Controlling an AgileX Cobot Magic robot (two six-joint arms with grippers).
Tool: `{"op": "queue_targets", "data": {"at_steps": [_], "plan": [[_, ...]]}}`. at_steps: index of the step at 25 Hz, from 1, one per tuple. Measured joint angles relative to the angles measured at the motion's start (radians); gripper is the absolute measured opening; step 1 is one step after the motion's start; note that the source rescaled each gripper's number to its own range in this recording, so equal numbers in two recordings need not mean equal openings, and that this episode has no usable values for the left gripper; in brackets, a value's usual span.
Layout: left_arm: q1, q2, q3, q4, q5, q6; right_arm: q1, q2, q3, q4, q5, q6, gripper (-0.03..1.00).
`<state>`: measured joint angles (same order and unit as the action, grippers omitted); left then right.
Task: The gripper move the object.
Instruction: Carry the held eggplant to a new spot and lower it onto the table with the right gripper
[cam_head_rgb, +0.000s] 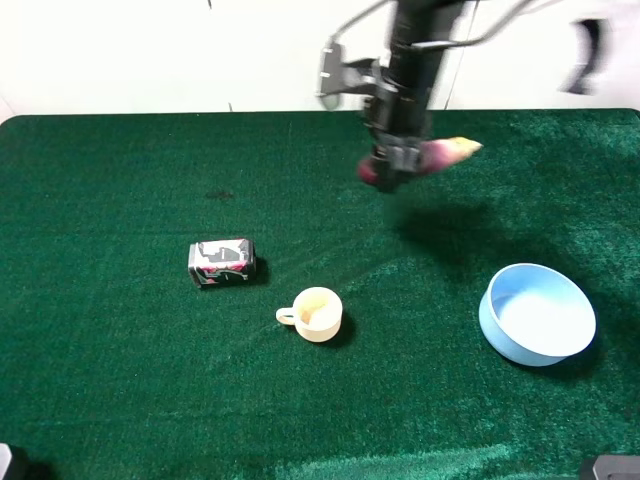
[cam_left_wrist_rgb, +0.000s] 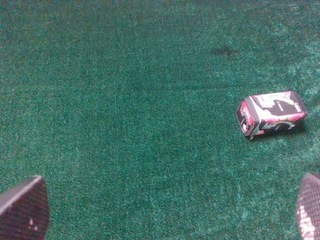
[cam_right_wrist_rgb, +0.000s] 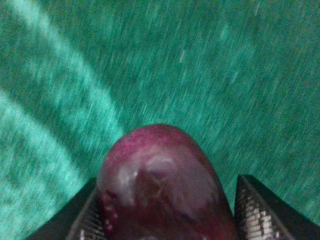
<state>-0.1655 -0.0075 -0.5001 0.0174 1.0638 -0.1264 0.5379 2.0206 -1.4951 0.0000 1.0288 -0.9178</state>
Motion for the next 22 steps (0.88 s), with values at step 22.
{"op": "queue_targets", "data": {"at_steps": [22], "plan": [[0.0, 0.0, 0.0, 0.0, 0.0, 0.0, -0.203, -0.175, 0.524, 0.03, -0.373, 0.101, 0.0]]}}
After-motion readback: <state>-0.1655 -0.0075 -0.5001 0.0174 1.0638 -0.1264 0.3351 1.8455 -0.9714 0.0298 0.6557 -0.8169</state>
